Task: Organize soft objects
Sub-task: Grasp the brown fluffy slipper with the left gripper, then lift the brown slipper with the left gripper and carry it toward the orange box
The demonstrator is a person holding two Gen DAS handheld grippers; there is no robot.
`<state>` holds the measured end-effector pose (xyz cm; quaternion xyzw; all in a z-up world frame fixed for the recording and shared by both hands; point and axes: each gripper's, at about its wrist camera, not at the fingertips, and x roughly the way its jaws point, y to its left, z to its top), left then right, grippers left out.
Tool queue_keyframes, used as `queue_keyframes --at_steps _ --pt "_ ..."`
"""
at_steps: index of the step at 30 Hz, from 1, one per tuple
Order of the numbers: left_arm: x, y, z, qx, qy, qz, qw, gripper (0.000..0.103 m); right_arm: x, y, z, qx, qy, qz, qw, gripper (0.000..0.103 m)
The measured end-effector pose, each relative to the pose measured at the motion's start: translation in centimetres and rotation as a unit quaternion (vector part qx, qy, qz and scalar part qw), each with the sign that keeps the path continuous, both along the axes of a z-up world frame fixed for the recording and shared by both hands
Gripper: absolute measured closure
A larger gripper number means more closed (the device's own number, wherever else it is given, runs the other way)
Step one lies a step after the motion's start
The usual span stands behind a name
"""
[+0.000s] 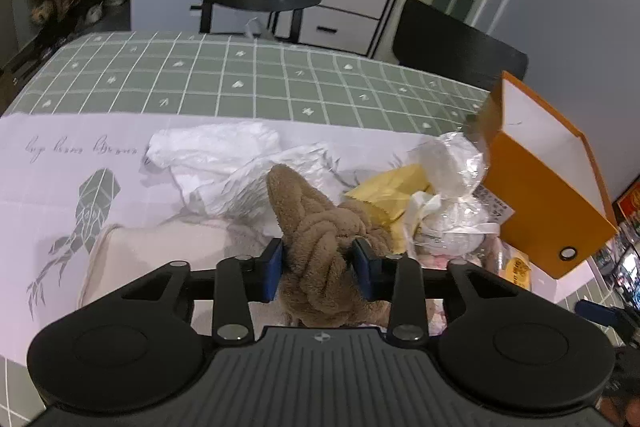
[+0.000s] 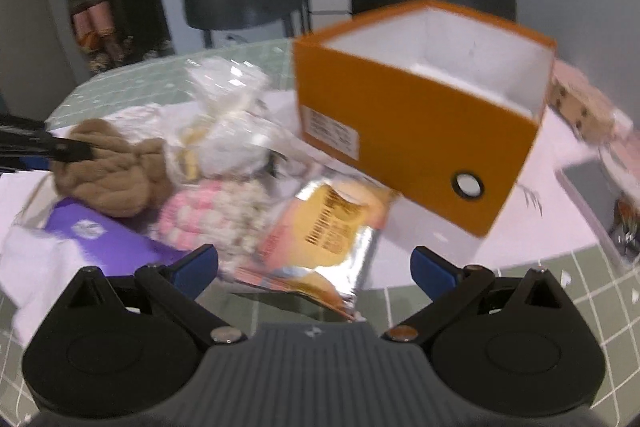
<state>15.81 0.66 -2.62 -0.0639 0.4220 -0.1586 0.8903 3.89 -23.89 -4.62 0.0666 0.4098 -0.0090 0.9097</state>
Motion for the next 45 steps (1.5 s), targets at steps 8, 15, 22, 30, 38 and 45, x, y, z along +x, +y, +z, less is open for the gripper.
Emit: queue_keyframes --at_steps 8,15,22,30,38,45 --pt "-0.6 2.1 1.4 -0.027 -0.015 -0.004 0.9995 0.074 0.3 -0.1 -0.4 -0.004 0.007 -0.005 1.000 0.003" --pt "-3.3 6.6 3.9 -0.060 -0.051 0.012 0.9968 0.076 0.3 0.0 0.5 -0.006 -0.010 0.004 1.000 0.003" --pt "-8.9 12.3 2.6 -0.084 -0.050 0.027 0.9948 0.079 0.8 1.0 1.5 -0.001 -0.018 0.038 0.999 0.003" --pt "-13.6 15.5 -0.5 -0.077 -0.040 0.048 0.9950 0.080 3.6 2.7 2.9 -0.013 -0.028 0.061 0.998 0.003" --pt "-16.7 16.1 -2.9 -0.070 -0.020 0.032 0.9968 0.080 9.7 5.0 2.9 -0.048 -0.014 0.076 0.996 0.003" --pt "-16.6 17.4 -3.5 -0.095 -0.043 0.061 0.9927 0.019 13.2 7.2 1.3 -0.061 0.015 0.098 0.993 0.010"
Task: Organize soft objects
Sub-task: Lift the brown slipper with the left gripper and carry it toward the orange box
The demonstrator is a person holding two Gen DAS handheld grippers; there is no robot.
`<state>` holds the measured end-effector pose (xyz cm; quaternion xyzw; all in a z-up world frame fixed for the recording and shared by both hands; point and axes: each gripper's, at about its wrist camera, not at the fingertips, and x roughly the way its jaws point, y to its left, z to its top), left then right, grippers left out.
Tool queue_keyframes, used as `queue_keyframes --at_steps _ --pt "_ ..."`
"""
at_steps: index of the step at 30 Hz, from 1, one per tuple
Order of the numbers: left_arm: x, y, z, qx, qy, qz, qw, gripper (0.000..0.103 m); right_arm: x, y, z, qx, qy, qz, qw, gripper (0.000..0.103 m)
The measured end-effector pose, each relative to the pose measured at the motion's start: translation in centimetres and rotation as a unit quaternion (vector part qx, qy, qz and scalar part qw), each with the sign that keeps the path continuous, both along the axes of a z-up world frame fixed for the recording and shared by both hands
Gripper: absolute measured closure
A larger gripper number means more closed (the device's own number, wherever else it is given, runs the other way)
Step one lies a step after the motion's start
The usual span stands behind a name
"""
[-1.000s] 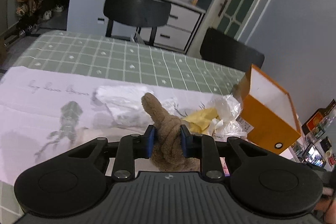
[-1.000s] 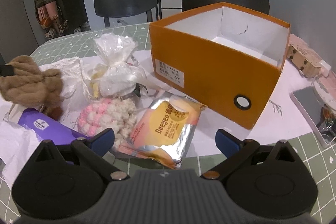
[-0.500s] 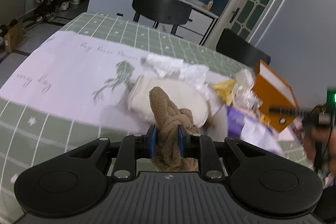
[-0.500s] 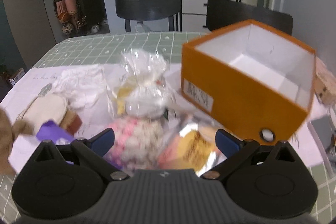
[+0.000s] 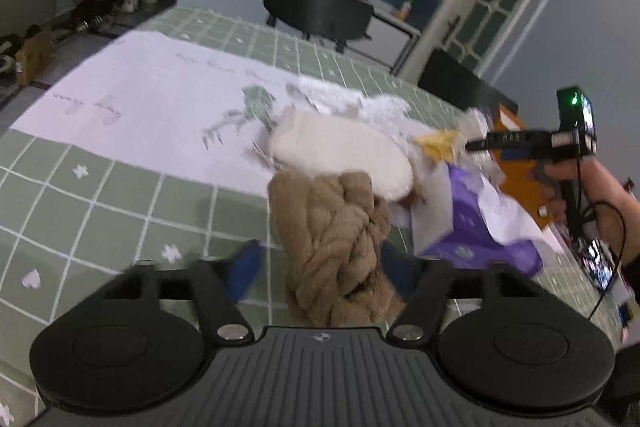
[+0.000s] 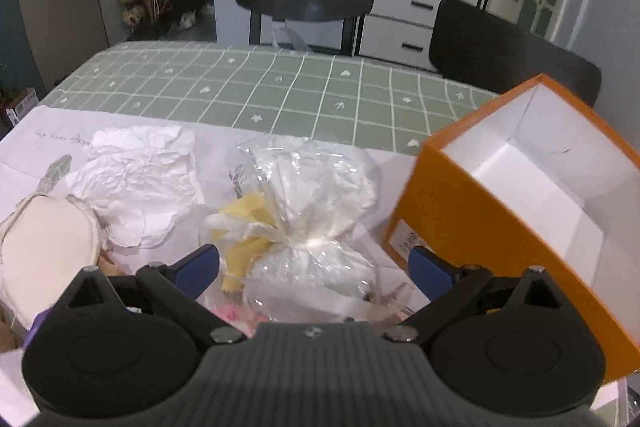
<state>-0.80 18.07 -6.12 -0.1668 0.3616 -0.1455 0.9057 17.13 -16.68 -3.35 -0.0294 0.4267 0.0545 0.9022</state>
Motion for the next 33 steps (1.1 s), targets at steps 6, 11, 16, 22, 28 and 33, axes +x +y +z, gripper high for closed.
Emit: queue_keyframes --at_steps 6,11,16,22,28,33 --pt "1.7 0.1 -1.0 -0.022 0.023 0.006 0.9995 0.019 2.2 0.6 -1.5 -0.007 0.021 -0.007 1.000 0.029" --pt "2.5 -0.8 -1.9 -0.005 0.039 0.013 0.9992 0.019 2.3 -0.3 -1.6 0.019 0.020 -0.005 1.000 0.040" --pt "3.0 -1.5 -2.2 -0.021 0.045 -0.001 0.9988 0.035 1.1 -1.3 0.7 0.040 0.008 0.005 0.999 0.041" --pt "2.4 -3.1 -1.7 0.014 0.027 -0.018 0.9994 0.052 -1.3 -1.9 2.6 0.033 0.007 0.024 0.999 0.041" --pt "2.2 -2.9 -1.3 0.023 0.030 -0.035 0.9986 0.057 -4.6 -3.5 3.0 0.016 0.019 0.032 0.999 0.041" --pt "1.8 -3.0 -1.0 0.044 0.033 -0.054 0.9970 0.057 -8.2 -4.8 2.7 -0.003 0.038 0.039 0.998 0.041"
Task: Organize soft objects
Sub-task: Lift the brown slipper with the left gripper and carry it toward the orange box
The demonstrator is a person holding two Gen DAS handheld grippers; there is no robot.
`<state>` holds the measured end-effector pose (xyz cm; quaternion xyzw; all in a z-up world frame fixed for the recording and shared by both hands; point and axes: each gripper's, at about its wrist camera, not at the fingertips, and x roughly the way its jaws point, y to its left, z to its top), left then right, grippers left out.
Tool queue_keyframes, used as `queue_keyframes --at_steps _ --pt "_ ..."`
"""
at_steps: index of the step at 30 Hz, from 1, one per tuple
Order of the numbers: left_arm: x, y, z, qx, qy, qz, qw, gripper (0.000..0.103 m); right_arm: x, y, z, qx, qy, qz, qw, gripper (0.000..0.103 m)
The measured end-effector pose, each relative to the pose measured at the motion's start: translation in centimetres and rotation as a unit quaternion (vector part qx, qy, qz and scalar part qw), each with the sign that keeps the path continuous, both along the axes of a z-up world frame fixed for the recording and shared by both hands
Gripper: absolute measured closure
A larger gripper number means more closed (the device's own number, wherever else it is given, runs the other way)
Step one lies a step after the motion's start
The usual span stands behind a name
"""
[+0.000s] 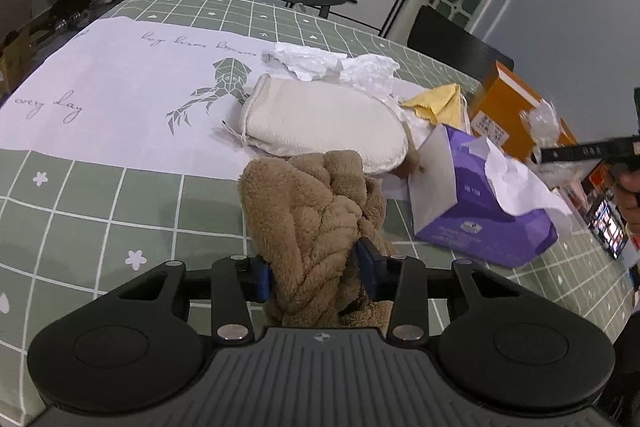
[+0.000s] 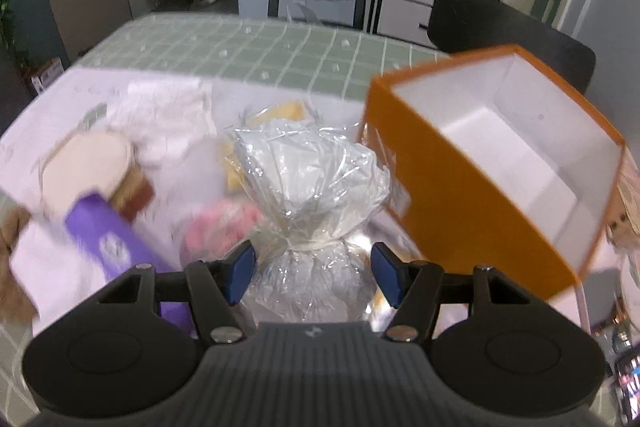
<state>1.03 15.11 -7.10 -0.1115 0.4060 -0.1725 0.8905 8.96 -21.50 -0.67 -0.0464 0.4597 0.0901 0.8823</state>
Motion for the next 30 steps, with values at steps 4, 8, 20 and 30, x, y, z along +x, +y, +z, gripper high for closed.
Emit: queue_keyframes --at_steps 4,8,20,30 --pt "-0.6 0.1 0.0 0.001 0.005 -0.010 0.9999 0.057 -3.1 -0.6 -0.9 -0.010 0.022 0.007 1.000 0.041" --pt "-1.9 0.0 0.2 -0.009 0.019 -0.030 0.9993 0.057 -5.9 -0.9 -1.5 -0.011 0.043 0.021 0.999 0.041" --pt "-6.5 -4.6 3.4 -0.025 0.004 -0.128 0.9915 0.060 -13.0 1.5 -2.1 0.005 0.070 0.084 0.994 0.041" --pt "-8.1 -11.5 6.5 0.015 -0.027 -0.237 0.9710 0.060 -17.0 2.3 -0.7 0.005 0.060 0.119 0.991 0.041"
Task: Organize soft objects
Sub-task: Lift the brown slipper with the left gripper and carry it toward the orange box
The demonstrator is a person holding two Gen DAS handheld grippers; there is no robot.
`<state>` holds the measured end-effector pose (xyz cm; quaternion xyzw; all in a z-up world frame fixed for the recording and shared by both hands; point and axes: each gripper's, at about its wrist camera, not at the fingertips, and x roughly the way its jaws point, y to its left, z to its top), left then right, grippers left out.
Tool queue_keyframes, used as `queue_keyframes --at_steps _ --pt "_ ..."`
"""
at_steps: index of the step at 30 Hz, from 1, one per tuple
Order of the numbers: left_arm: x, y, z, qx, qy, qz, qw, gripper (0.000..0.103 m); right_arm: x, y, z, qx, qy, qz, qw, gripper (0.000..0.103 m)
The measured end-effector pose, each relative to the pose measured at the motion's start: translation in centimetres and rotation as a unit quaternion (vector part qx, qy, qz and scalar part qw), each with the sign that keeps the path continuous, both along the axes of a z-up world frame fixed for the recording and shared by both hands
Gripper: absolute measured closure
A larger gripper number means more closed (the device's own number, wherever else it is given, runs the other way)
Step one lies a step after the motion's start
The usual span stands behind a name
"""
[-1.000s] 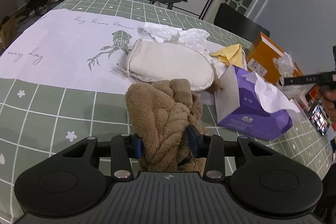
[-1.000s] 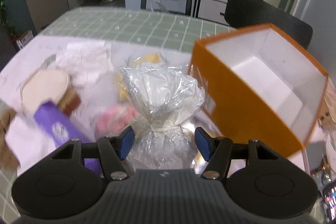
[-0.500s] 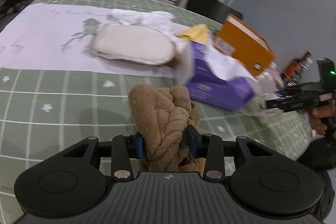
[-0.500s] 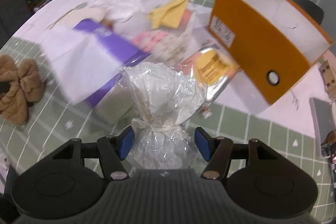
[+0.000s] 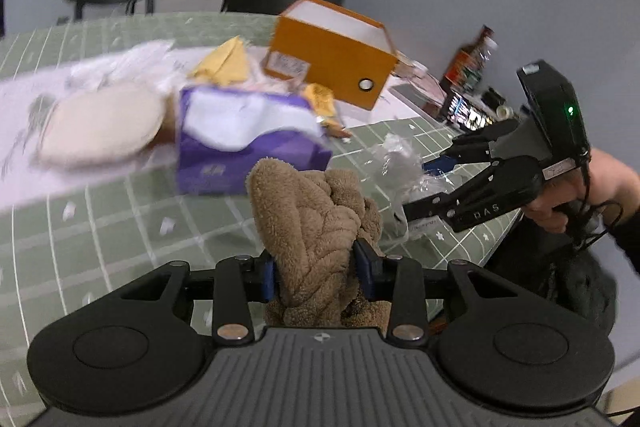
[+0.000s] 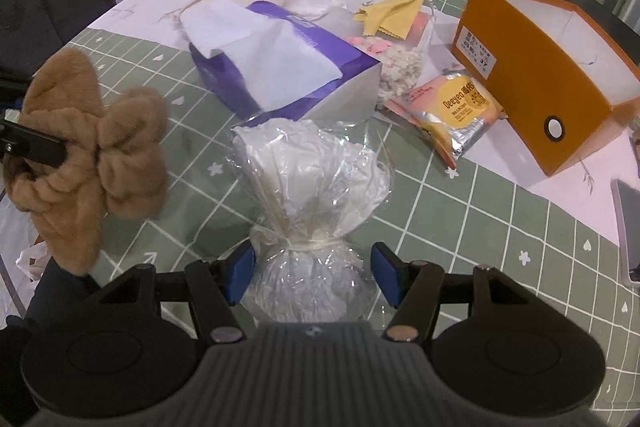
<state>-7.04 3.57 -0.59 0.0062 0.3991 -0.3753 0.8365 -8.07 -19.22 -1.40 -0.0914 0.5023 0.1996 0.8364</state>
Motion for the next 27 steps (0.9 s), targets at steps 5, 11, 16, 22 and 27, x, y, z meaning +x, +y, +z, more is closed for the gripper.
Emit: queue_keyframes --at_steps 5,11,16,22,27 --pt "0.9 -3.7 2.0 0.036 -0.029 -0.039 0.9981 0.060 -0.3 -0.6 0.8 0.007 -0.007 -0.004 1.000 0.041" --pt "3.2 -7.2 5.8 0.049 -0.057 -0.064 0.9951 0.061 0.4 -1.9 2.4 0.000 -0.018 -0.017 1.000 0.041" --pt "5.7 -10.4 8.1 0.055 -0.066 -0.084 0.9928 0.061 1.7 -4.1 4.9 -0.007 -0.034 -0.037 0.999 0.041" --pt "9.9 -14.1 11.0 0.042 -0.073 -0.104 0.9910 0.061 4.1 -7.7 7.5 -0.012 -0.051 -0.075 0.996 0.041" --pt "13.5 -17.1 12.7 0.044 -0.084 -0.105 0.9900 0.062 7.4 -10.4 8.9 -0.013 -0.067 -0.110 0.992 0.041"
